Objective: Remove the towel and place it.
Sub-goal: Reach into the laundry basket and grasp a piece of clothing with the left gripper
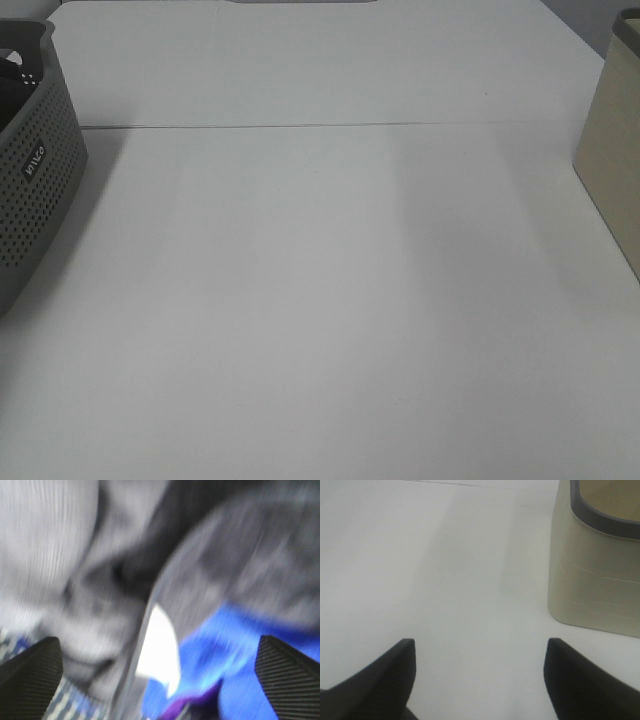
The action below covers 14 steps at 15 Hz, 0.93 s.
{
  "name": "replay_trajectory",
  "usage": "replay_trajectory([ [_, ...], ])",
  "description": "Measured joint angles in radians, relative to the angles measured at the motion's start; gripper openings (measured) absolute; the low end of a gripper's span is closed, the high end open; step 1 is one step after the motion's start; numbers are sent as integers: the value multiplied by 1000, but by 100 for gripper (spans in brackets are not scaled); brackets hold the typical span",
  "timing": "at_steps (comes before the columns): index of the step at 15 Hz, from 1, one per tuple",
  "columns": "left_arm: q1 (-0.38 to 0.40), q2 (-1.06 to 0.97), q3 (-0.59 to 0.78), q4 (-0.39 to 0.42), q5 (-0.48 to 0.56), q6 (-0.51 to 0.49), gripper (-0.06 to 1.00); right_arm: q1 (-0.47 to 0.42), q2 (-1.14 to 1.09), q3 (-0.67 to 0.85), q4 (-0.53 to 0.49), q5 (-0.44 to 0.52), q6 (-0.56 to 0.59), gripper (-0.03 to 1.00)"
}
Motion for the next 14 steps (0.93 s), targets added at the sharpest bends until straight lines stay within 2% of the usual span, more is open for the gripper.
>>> replay_trajectory([
  [1,0,14,-18,-22,18,0,99,0,0,0,0,0,0,70],
  [3,-2,22,-23,-7,36,0,99,0,0,0,0,0,0,70],
  [5,-2,22,-24,57,39,0,92,0,0,0,0,0,0,70],
  [7,-1,22,-25,67,39,0,70,0,0,0,0,0,0,70],
  [9,-1,22,-25,66,39,-1,43,0,0,0,0,0,0,70],
  [10,-1,22,-25,66,39,-3,35,0,0,0,0,0,0,70],
  [14,-1,22,-25,66,41,-18,31,0,0,0,0,0,0,70],
])
